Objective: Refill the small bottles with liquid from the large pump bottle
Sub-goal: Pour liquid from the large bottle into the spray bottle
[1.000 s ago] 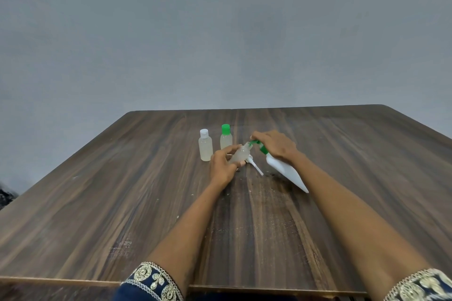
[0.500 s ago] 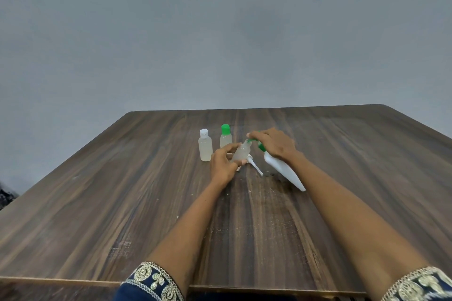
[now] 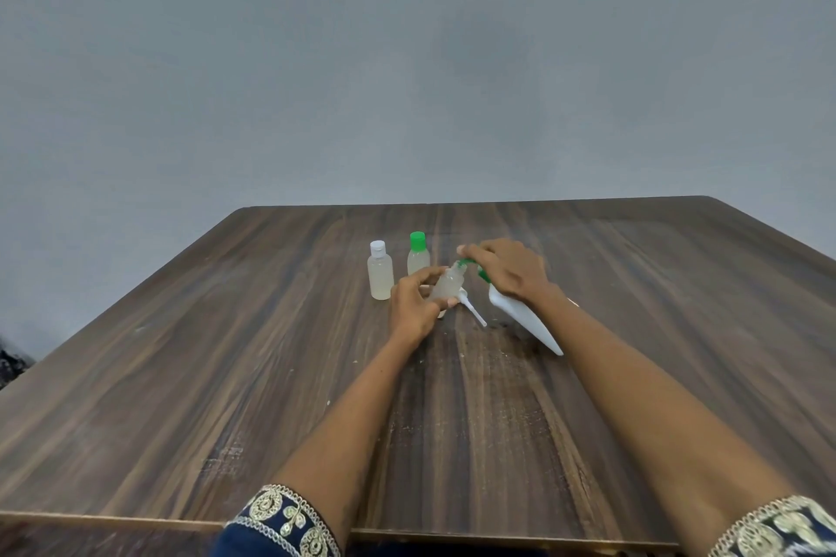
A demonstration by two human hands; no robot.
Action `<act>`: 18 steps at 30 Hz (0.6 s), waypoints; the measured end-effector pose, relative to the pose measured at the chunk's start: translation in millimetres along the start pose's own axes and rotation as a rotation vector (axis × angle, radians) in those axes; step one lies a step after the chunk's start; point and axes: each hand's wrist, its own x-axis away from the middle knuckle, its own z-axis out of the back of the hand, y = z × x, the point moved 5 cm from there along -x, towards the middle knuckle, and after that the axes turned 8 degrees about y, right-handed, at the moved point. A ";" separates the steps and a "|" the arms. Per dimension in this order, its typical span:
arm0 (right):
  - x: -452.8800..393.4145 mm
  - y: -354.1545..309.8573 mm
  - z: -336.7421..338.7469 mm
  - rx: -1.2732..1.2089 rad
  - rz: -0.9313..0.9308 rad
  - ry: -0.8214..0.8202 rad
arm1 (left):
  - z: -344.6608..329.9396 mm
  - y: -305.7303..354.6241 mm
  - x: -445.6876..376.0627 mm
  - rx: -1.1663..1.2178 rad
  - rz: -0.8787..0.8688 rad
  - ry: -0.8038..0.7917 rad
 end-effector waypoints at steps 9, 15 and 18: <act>0.7 -4.4 -1.1 -0.014 0.018 -0.032 | 3.5 -2.1 -0.2 -0.012 0.006 0.012; 0.0 -4.6 0.5 -0.058 -0.041 0.017 | 3.6 -1.0 0.9 -0.013 -0.006 -0.001; -0.1 -6.5 0.5 -0.052 -0.008 0.017 | 3.2 -0.6 1.2 -0.004 0.009 -0.002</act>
